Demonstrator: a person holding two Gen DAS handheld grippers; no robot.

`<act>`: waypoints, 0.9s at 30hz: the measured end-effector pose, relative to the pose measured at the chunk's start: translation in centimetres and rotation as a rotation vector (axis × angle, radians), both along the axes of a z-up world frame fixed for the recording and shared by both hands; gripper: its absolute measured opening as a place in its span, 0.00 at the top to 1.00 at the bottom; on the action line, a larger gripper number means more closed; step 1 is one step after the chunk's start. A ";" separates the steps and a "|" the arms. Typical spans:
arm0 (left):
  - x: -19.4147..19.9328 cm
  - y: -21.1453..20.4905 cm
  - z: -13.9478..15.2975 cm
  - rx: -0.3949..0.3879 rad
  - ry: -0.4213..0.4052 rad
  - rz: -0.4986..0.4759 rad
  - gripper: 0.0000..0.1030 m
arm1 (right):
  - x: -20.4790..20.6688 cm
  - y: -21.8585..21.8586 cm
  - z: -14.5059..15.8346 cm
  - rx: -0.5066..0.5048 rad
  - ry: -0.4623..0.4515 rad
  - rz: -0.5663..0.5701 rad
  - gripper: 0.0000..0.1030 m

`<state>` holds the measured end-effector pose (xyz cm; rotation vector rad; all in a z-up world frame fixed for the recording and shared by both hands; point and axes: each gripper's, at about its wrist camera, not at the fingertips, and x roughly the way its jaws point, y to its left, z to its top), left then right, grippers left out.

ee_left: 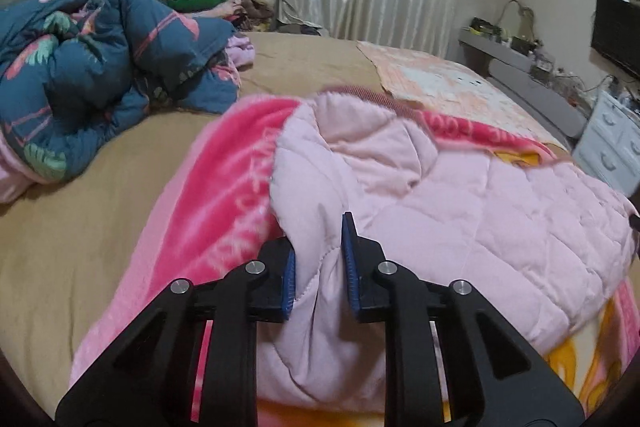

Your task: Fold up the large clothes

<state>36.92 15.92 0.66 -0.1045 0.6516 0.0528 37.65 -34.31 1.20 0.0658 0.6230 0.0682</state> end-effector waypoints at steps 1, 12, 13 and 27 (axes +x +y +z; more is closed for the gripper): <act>0.9 -0.2 0.0 0.017 0.011 0.011 0.88 | 0.8 0.1 -0.1 -0.007 0.008 -0.012 0.90; 5.3 -0.6 -5.2 0.072 0.149 0.048 0.86 | 6.2 0.6 -6.5 -0.080 0.156 -0.089 0.90; 5.4 -0.5 -5.4 0.071 0.153 0.050 0.85 | 6.4 0.6 -6.7 -0.078 0.160 -0.089 0.90; 1.1 -0.6 -0.7 0.014 0.100 0.031 0.18 | 0.5 0.6 -1.7 0.007 0.051 -0.048 0.11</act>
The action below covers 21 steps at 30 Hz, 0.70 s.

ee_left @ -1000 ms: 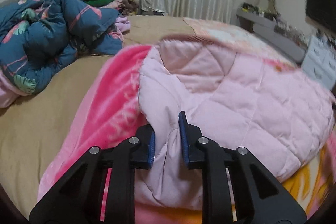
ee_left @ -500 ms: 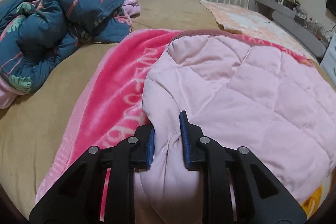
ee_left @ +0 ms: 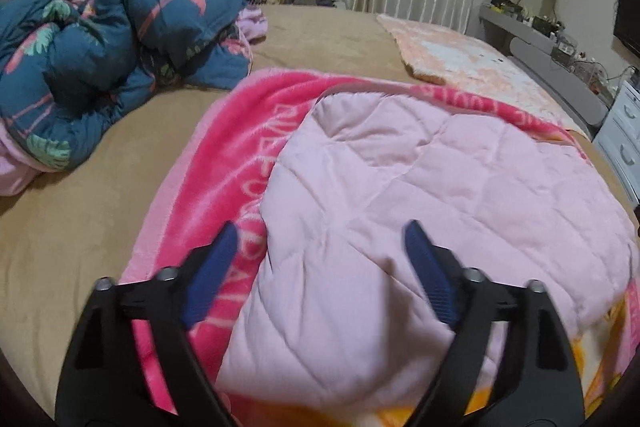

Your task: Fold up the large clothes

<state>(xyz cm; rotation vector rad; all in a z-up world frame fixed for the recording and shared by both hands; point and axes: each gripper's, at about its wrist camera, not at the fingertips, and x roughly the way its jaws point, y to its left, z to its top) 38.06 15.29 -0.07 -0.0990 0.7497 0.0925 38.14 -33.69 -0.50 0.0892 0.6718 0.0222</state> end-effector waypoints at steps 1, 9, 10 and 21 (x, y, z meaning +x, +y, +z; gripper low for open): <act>-0.5 -0.3 0.4 0.006 -0.007 -0.007 0.15 | -0.7 0.2 0.4 0.010 -0.012 0.015 0.09; -5.4 -1.0 1.6 0.005 -0.026 -0.001 0.09 | -5.9 1.6 2.7 0.050 -0.073 0.070 0.04; -5.8 -0.9 1.5 0.000 -0.023 0.000 0.09 | -6.5 1.6 2.8 0.059 -0.077 0.070 0.04; -11.0 -1.0 -0.4 -0.045 -0.005 0.024 0.09 | -11.4 -0.2 1.8 0.146 -0.053 0.045 0.04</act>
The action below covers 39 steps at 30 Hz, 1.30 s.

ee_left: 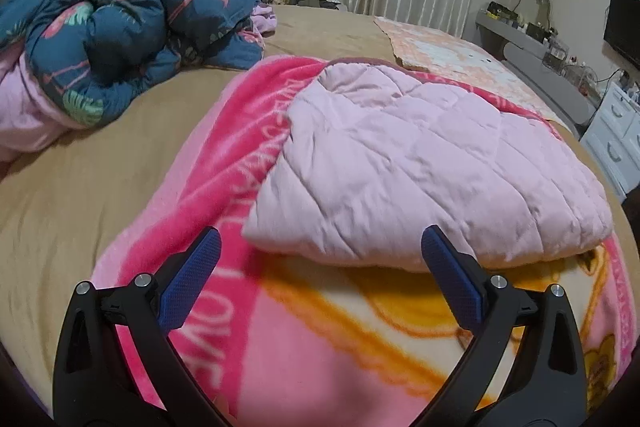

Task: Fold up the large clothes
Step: 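Grasp the side of the folded jacket with both grippers and lift it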

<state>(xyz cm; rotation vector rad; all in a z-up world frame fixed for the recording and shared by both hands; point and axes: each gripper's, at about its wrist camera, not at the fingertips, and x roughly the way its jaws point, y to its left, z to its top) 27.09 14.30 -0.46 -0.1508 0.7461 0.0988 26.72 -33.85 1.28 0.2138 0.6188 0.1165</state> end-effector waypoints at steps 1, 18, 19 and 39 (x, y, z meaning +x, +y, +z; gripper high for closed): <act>-0.4 -0.1 -0.1 -0.006 0.000 0.001 0.09 | -0.3 0.0 -0.1 -0.007 0.001 -0.001 0.04; 2.9 1.7 -5.5 -0.441 0.127 0.129 0.09 | 2.5 -0.5 -6.4 0.217 0.196 -0.168 0.04; 3.4 1.9 -5.9 -0.461 0.131 0.146 0.09 | 3.0 -0.6 -6.8 0.253 0.210 -0.173 0.04; 9.2 1.5 -9.6 -0.505 0.124 0.184 0.08 | 10.6 -2.4 -11.8 0.568 0.242 -0.229 0.04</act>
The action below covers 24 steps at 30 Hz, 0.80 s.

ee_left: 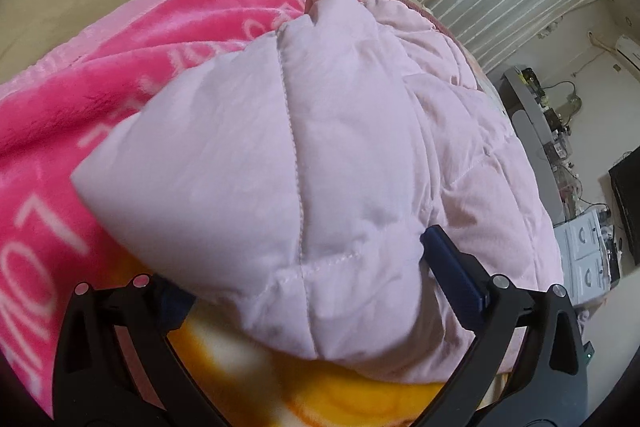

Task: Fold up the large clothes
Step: 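Grasp the side of the folded jacket with both grippers and lift it, then fold the lifted half over onto the other half with both grippers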

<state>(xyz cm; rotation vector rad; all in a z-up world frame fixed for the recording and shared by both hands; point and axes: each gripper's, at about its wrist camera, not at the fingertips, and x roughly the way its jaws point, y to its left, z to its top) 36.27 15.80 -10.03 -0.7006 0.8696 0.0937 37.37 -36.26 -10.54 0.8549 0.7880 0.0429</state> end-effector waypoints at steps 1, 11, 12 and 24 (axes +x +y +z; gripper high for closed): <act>0.1 -0.1 0.0 0.003 -0.003 -0.001 0.08 | 0.3 0.0 -0.2 0.005 -0.002 -0.003 0.04; 0.3 -2.4 2.3 0.166 -0.077 -0.047 0.40 | 1.5 1.6 1.7 -0.112 -0.064 0.101 0.44; 0.3 -2.8 2.7 0.196 -0.086 -0.058 0.49 | 1.4 2.0 2.3 -0.152 -0.078 0.121 0.51; -1.6 -5.4 9.3 0.373 -0.186 -0.158 0.73 | 0.5 5.8 9.5 -0.444 -0.212 0.283 0.71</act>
